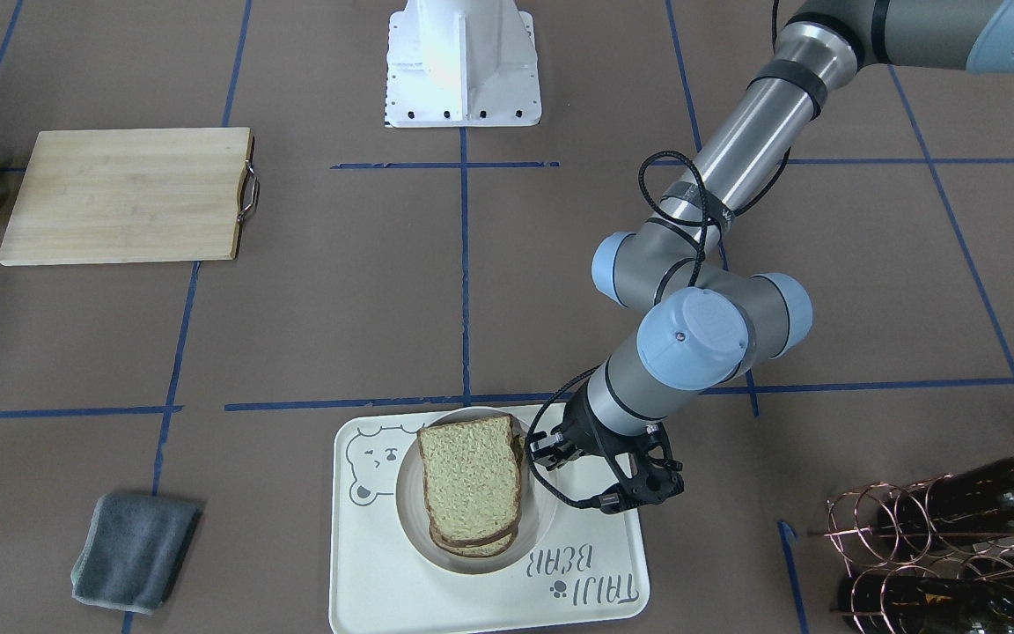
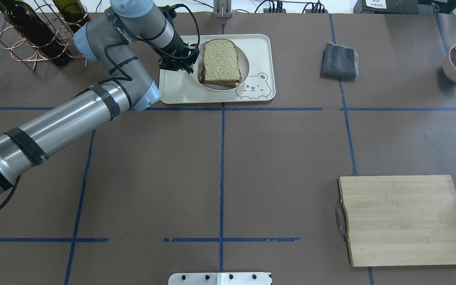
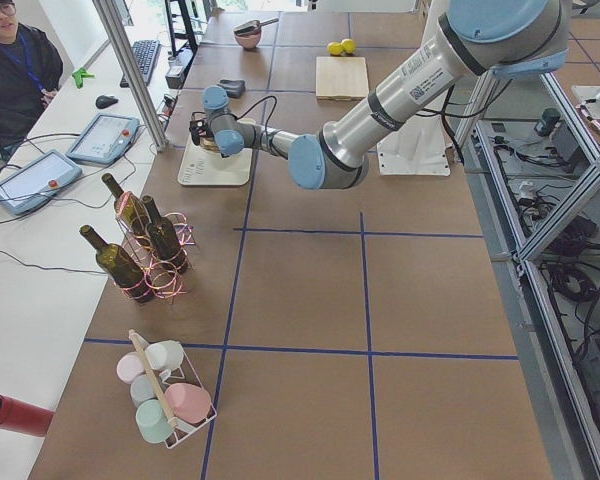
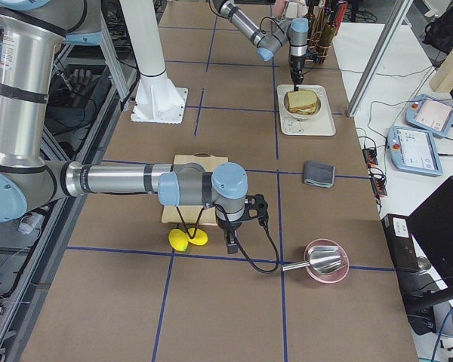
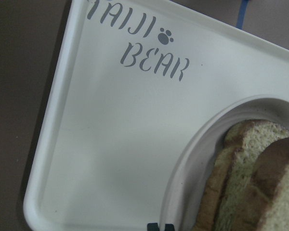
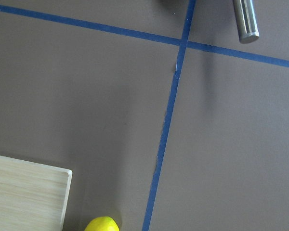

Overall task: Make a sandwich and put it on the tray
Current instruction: 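Lower the plate onto the tray and open the left gripper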

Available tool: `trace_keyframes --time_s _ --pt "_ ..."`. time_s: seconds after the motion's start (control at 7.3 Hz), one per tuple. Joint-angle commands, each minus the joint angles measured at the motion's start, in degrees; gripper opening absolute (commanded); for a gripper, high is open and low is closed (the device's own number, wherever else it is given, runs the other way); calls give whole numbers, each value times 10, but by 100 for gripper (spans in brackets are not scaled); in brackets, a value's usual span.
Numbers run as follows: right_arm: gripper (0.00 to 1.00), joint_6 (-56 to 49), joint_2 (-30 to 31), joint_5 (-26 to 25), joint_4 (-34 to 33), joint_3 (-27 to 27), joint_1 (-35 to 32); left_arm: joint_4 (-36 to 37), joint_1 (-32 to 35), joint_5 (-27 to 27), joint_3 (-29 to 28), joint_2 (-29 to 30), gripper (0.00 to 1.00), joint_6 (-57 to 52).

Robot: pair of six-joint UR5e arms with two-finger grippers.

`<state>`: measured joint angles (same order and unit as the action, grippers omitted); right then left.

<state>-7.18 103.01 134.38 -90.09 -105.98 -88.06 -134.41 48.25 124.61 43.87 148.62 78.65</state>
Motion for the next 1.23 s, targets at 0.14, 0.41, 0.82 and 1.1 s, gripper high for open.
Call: trace_keyframes --time_s 0.14,0.41,0.82,1.1 --pt "100 1 -1 0 0 0 0 -25 -1 -1 -27 3 8 -1" --pt "100 1 -1 0 0 -2 0 -26 -1 -2 -28 2 43 -2" --pt "100 1 -1 1 0 -2 0 -31 -1 -2 -23 3 100 -16" --pt "100 1 -2 1 0 -3 0 -18 8 -2 25 -3 100 -43"
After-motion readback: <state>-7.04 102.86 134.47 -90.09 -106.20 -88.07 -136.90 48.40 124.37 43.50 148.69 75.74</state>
